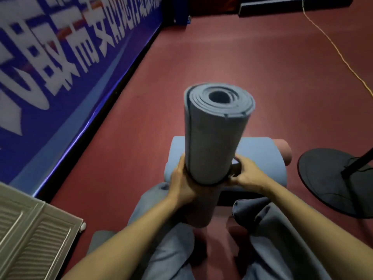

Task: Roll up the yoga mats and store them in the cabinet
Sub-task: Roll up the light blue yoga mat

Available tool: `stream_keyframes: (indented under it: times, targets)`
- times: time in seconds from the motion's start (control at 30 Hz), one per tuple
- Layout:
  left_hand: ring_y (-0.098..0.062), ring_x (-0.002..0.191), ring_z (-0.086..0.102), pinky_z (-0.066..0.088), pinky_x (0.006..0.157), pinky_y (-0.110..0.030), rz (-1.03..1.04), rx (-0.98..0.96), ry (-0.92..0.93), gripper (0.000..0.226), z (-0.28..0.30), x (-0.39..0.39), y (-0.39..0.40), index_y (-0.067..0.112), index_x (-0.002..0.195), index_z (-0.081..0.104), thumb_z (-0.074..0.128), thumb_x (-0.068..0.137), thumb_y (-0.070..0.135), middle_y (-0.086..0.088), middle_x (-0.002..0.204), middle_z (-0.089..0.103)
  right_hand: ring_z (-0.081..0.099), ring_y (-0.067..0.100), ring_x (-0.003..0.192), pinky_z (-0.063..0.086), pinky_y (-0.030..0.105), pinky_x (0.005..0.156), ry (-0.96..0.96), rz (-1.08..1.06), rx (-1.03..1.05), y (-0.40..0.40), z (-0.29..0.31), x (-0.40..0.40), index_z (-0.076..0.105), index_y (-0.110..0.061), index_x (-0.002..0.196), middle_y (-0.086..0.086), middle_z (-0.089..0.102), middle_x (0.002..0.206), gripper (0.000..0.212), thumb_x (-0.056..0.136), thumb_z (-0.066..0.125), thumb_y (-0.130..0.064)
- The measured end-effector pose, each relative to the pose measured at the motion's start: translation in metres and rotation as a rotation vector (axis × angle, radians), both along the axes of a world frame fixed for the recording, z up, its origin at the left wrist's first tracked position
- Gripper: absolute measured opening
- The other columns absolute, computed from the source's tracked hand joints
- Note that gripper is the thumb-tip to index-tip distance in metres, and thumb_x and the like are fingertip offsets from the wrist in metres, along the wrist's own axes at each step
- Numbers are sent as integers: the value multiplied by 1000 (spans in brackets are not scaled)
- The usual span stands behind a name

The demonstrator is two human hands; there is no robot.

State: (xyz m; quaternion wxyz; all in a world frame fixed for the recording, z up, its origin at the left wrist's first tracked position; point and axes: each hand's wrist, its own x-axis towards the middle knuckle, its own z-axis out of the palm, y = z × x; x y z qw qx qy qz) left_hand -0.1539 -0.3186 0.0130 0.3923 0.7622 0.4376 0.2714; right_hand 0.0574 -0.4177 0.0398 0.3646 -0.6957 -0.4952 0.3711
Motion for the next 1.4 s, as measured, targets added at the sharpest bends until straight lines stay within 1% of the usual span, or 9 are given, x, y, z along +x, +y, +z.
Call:
stream_keyframes:
  times: [0.2, 0.37, 0.5, 0.63, 0.77, 0.97, 1.1, 1.27, 1.4]
  targets:
    - [-7, 109, 65, 54, 83, -28, 303, 131, -182, 116, 96, -14, 37, 34, 131, 51, 93, 30, 73, 18, 117, 67, 74, 12, 99, 56, 36, 95, 207, -22, 89, 63, 68, -12, -6, -31, 161, 2, 61, 131, 125, 79, 88, -23]
    - [-22, 112, 65, 54, 90, -41, 295, 357, 34, 125, 145, -62, 68, 32, 144, 42, 86, 36, 76, 9, 126, 68, 68, 9, 106, 52, 20, 76, 41, 84, -53, 68, 50, -36, 6, -29, 162, -2, 53, 137, 112, 82, 83, -40]
    - [-30, 111, 66, 53, 91, -43, 240, 365, 400, 124, 152, -113, 82, 29, 143, 38, 78, 38, 81, 0, 124, 68, 65, 12, 107, 51, 28, 81, 31, 65, -117, 56, 8, -39, 20, -22, 160, 2, 53, 141, 97, 86, 80, -36]
    - [-32, 95, 70, 54, 77, -39, 282, 223, 762, 106, 101, -184, 76, 31, 117, 45, 69, 31, 87, 0, 104, 72, 66, 17, 107, 53, 42, 95, 21, 53, -161, 46, -24, -40, 27, -21, 158, 4, 55, 140, 95, 82, 82, -40]
    - [-29, 97, 69, 55, 76, -36, 359, -60, 1027, 108, 25, -281, 58, 23, 119, 46, 75, 33, 81, -1, 109, 70, 66, 13, 104, 53, 37, 85, -1, 73, -209, 39, -46, -30, 31, -28, 154, -2, 57, 132, 136, 41, 76, -89]
    - [-31, 115, 66, 53, 88, -38, 617, -367, 1192, 127, -57, -401, 32, 9, 131, 40, 86, 33, 75, -10, 128, 64, 66, 24, 102, 51, 37, 85, -78, 94, -301, 52, -67, -29, 36, -20, 153, 5, 59, 131, 98, 70, 78, -52]
    - [-39, 145, 35, 33, 113, -61, 549, -468, 1395, 156, -100, -426, 37, 2, 156, 3, 91, 45, 69, -14, 162, 23, 66, 26, 104, 49, 37, 87, -117, 124, -320, 67, -77, -36, 35, -20, 153, 4, 58, 128, 88, 80, 80, -40]
    - [-24, 140, 38, 31, 114, -52, 211, -177, 1487, 77, -92, -367, 75, 20, 145, 35, 70, 79, 37, 2, 150, 44, 63, 26, 105, 48, 38, 91, -154, 144, -374, 80, -88, -36, 34, -20, 153, 2, 56, 125, 84, 85, 79, -36]
    - [-24, 145, 36, 25, 117, -47, 51, -50, 1345, 69, -82, -275, 110, 21, 148, 42, 66, 86, 39, 3, 150, 49, 62, 25, 106, 48, 38, 96, -175, 131, -461, 83, -106, -23, 37, -15, 152, 7, 61, 127, 80, 86, 78, -37]
